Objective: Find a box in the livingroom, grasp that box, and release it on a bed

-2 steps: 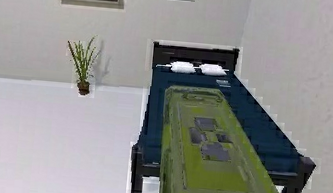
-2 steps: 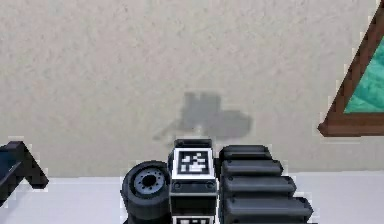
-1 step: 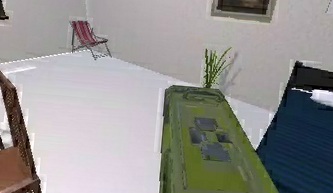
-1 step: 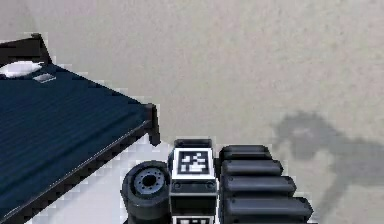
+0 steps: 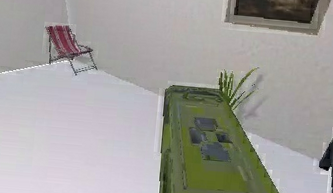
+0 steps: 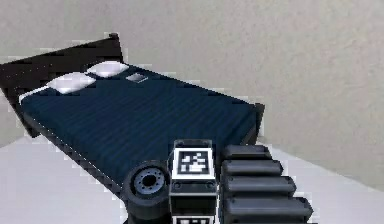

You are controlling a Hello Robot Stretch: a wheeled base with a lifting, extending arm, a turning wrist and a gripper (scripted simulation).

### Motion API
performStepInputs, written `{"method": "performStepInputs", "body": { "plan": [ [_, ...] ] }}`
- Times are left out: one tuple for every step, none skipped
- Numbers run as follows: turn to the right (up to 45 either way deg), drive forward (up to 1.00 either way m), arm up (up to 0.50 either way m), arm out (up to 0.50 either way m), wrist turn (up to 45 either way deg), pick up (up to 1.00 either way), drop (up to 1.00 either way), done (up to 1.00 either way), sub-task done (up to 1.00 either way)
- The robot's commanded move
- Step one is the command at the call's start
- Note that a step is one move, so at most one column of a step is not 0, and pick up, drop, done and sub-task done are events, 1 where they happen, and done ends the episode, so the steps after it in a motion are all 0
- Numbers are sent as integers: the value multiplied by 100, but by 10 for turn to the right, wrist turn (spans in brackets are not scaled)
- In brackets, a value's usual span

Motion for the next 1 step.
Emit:
{"method": "performStepInputs", "body": {
  "plan": [
    [330,0,0,0,0,0,0,0,0]
  ]
}}
